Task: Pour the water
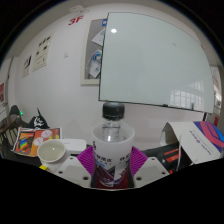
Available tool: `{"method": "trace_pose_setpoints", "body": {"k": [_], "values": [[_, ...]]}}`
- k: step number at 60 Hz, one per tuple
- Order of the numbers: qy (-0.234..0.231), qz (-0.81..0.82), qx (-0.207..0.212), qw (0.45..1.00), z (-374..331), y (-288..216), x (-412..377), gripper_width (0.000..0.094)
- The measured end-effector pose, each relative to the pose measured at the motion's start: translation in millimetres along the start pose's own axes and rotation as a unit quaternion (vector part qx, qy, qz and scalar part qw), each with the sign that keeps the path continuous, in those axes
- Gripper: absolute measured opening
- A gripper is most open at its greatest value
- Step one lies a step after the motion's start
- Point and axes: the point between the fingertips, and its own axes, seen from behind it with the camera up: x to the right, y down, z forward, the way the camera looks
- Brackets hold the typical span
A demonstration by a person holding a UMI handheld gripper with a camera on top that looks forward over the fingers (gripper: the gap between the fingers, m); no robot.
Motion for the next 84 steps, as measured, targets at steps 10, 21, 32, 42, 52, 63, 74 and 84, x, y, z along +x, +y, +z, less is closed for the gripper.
{"method": "trace_pose_setpoints", "body": {"k": [10,21,32,42,52,63,74,84], "values": [[0.013,0.016,0.007,1.0,-3,-2,3,0.0524],[0.032,0.027,-0.059,0.997,-14,20,7,0.0829],[0.043,0.016,-0.061,0.997,-78,2,-8,0.0846],[0.068,0.018,-0.06,0.996,-177,-13,-36,0.0839],[0.088,0.021,-0.064,0.994,-286,-15,-74,0.0847],[0.103,0.015,-0.061,0.993,-377,-11,-106,0.0845],[0.106,0.016,-0.065,0.992,-419,-1,-122,0.0845],[0.114,0.012,-0.063,0.991,-434,-5,-125,0.0845]]}}
